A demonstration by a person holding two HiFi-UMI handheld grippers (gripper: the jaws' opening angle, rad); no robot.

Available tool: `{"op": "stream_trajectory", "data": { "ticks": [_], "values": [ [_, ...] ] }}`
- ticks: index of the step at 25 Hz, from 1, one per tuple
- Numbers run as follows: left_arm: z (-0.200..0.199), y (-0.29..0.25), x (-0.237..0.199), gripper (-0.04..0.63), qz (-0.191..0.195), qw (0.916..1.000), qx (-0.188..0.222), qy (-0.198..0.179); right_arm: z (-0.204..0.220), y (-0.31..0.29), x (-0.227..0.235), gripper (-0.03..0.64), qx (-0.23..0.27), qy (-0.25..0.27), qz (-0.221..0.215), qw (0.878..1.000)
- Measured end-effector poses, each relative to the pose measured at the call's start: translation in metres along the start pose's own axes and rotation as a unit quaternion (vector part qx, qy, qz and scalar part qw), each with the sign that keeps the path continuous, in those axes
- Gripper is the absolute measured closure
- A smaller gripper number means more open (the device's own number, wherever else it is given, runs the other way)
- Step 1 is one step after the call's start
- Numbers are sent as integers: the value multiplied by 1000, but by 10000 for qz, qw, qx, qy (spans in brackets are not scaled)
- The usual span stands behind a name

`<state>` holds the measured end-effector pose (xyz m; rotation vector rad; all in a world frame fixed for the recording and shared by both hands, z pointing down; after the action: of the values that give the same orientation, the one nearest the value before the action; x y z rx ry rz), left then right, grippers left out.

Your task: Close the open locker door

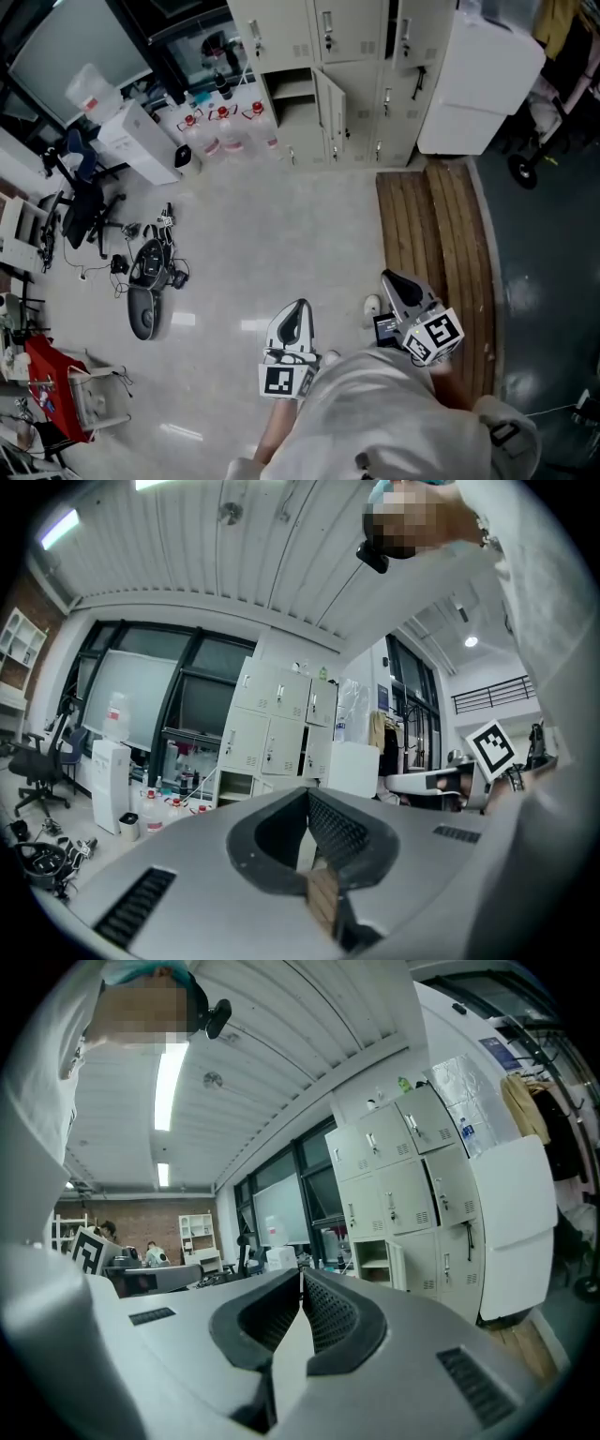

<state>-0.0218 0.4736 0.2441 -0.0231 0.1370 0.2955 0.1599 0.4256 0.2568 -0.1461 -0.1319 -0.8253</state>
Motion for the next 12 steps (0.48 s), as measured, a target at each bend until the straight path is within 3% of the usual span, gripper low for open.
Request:
{"op": "stream_trajectory", "data": {
  "ticks": [12],
  "values": [
    [-4, -119, 23, 588, -530, 9986, 38, -36, -25, -54, 115, 588, -101, 8, -652, 9978]
  ]
}}
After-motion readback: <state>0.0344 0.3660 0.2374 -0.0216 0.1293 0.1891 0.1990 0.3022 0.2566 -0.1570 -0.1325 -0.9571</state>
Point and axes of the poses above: the fingertips, and each gripper's own axes: y backward along the fingers, x to its right, z out of its underside, the point moved 2 cm from there along y, backward along the fingers, and after that the axes turned 4 degrees about -z, right-handed, at the moved point
